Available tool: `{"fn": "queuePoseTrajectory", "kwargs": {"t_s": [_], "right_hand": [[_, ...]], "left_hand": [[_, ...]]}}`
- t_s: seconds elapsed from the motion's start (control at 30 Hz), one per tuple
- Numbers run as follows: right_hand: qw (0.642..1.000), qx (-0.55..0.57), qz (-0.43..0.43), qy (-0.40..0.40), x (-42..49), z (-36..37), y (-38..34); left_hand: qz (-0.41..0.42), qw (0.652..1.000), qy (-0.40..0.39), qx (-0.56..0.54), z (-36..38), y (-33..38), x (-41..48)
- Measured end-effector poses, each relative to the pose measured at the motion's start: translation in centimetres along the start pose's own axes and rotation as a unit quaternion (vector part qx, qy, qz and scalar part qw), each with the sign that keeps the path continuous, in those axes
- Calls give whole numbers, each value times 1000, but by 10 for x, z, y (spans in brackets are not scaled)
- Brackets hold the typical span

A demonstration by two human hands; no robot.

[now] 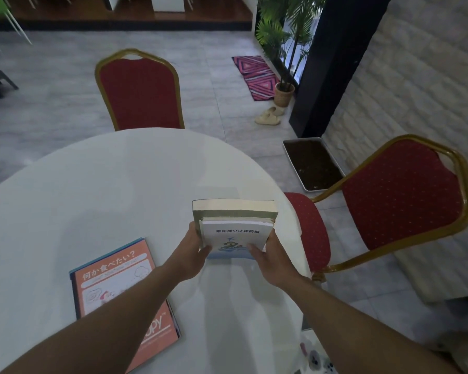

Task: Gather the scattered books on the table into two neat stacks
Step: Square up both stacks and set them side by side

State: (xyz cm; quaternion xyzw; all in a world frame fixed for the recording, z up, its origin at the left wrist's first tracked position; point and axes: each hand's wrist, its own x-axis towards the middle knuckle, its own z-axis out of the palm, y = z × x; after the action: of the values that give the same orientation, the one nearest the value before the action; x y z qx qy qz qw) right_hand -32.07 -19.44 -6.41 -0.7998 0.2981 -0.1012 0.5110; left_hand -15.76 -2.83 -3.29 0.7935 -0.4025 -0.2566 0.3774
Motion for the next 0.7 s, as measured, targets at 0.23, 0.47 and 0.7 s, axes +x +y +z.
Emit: {"fn": "queuePoseTrajectory", "kwargs": {"t_s": [0.23, 0.47, 0.7], "right_hand": [[1000, -19, 10, 2, -1, -1, 3], [1000, -18, 7, -2, 2, -7, -4], [996, 24, 91, 4, 8, -9, -16]], "left_hand": [[-27, 1000, 0, -13, -4, 1, -1], [-42, 999, -13, -8, -7, 0, 1], [-109, 992, -7, -61, -11, 15, 10]]}}
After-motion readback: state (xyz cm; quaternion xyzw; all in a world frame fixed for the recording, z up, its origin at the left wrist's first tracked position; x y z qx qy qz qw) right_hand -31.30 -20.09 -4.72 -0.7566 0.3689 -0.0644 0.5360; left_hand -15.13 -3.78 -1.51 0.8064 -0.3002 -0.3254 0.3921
